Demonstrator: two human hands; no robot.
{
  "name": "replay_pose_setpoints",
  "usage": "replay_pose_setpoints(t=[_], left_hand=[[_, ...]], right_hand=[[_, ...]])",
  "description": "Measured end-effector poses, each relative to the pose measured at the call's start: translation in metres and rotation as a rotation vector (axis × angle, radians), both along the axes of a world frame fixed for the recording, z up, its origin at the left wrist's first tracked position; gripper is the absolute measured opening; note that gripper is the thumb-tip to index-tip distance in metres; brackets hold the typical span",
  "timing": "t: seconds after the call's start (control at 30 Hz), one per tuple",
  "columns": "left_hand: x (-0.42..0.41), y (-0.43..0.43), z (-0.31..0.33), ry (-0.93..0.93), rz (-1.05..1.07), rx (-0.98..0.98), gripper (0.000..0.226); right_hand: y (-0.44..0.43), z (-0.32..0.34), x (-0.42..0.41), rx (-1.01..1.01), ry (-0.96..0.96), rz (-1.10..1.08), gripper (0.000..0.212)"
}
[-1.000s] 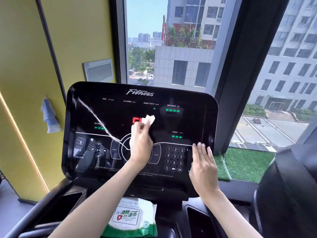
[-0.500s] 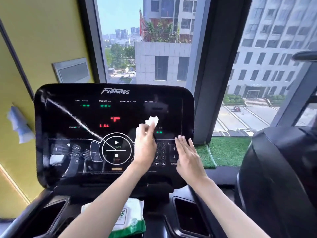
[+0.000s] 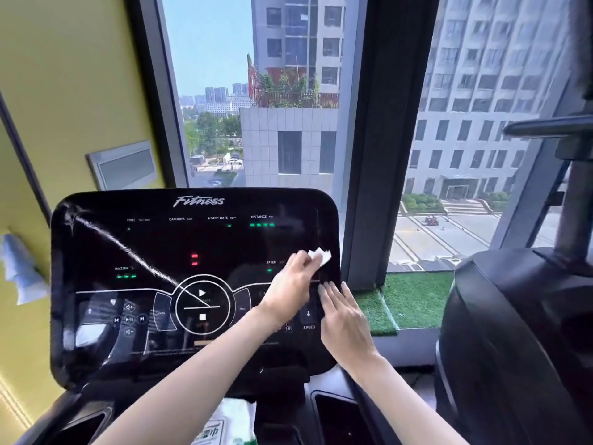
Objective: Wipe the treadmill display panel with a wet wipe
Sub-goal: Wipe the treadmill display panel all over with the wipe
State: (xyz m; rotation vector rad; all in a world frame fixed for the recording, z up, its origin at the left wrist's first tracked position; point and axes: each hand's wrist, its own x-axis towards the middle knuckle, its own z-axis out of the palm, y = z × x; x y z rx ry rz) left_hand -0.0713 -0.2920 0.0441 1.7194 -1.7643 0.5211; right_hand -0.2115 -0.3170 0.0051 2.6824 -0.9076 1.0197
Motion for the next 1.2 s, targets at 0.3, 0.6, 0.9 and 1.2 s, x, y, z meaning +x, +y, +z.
replay_pose_setpoints(t=[0.3,0.6,0.9,1.2], left_hand=[[0.012,-0.016,0.053,0.144,0.209,-0.198,0.061],[0.005,0.002,0.062,-0.356,0.104,0.173,0.056],[-0.002,0.023,0.028,-0.59,-0.004,0.328,0.05],[0.057,0.085,0.052,1.427,-0.34,0.317,0.037]], right_hand=[[-0.009,-0.001,-0.003,-0.019,0.07,0.005,0.067],[-0.008,-0.003,-0.001,-0.076,0.026,-0.002,0.061],[0.003,0.0,-0.01,-0.119,-0.159,-0.118,0.038],[0.032,0.042,0.021,0.559,-0.428,0.162,0.031]])
